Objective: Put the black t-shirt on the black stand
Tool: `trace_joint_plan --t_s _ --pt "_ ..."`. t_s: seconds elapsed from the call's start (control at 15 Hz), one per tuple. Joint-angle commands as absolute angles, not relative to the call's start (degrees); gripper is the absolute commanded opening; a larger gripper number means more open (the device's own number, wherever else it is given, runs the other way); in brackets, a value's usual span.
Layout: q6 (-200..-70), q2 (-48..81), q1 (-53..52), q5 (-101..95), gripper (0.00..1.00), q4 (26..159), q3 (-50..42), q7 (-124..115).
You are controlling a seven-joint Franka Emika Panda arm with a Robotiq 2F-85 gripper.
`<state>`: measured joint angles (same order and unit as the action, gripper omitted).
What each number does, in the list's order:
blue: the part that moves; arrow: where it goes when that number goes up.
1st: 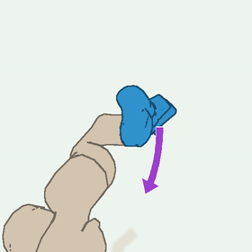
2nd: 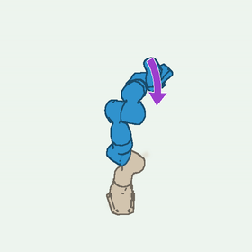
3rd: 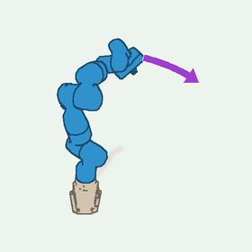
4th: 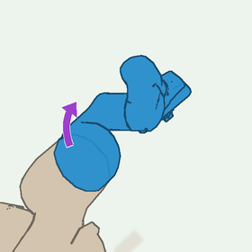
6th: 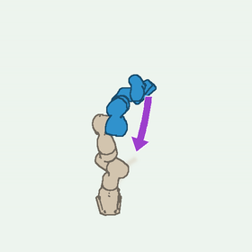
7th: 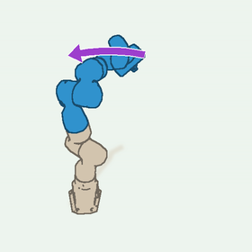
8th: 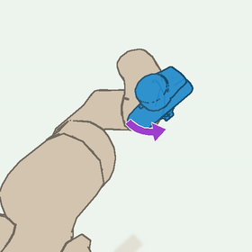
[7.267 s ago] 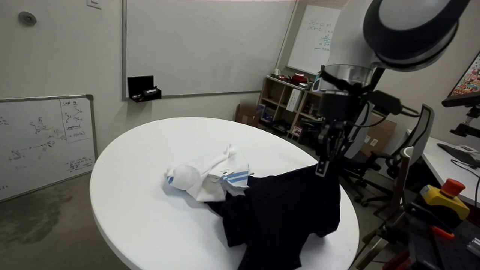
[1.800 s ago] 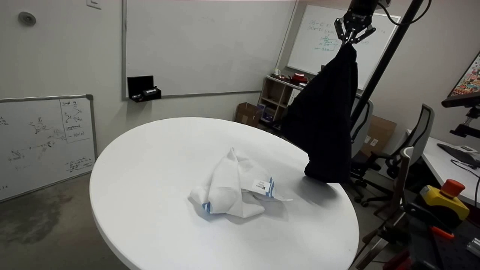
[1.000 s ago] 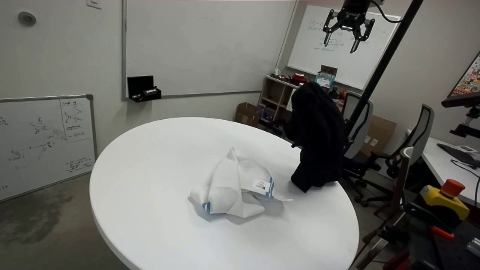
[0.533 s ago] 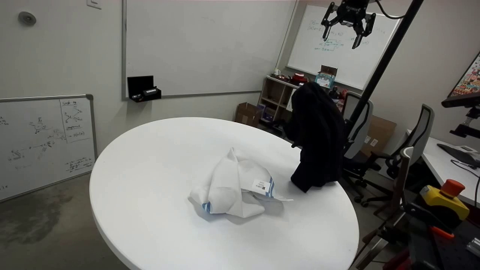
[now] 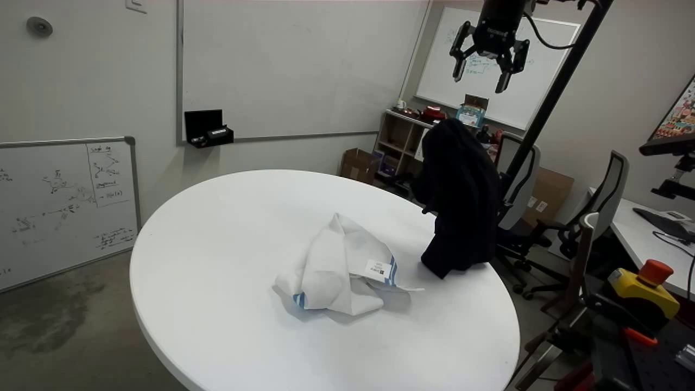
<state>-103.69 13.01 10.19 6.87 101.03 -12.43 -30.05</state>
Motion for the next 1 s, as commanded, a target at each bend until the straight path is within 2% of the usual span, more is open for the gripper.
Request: trace_joint_plan --t_s 0.0,0.33,0.4,0.47,0.53,0.93 --pt "-116.1 10.0 7.7 2.6 1.00 111.9 -11.4 -29.1" --pt "-127.0 10.6 5.8 -0.3 1.00 118.7 -10.5 -29.8" --pt "-128.5 10.6 5.5 -0.6 0.92 119.6 -10.5 -29.9" --pt "-129.6 10.6 5.4 -0.9 0.75 120.2 -10.5 -29.9" --pt "-130.6 10.5 5.2 -1.3 0.71 120.8 -10.5 -30.0" --pt "-133.5 9.2 5.3 -2.7 0.25 122.8 -11.0 -30.0"
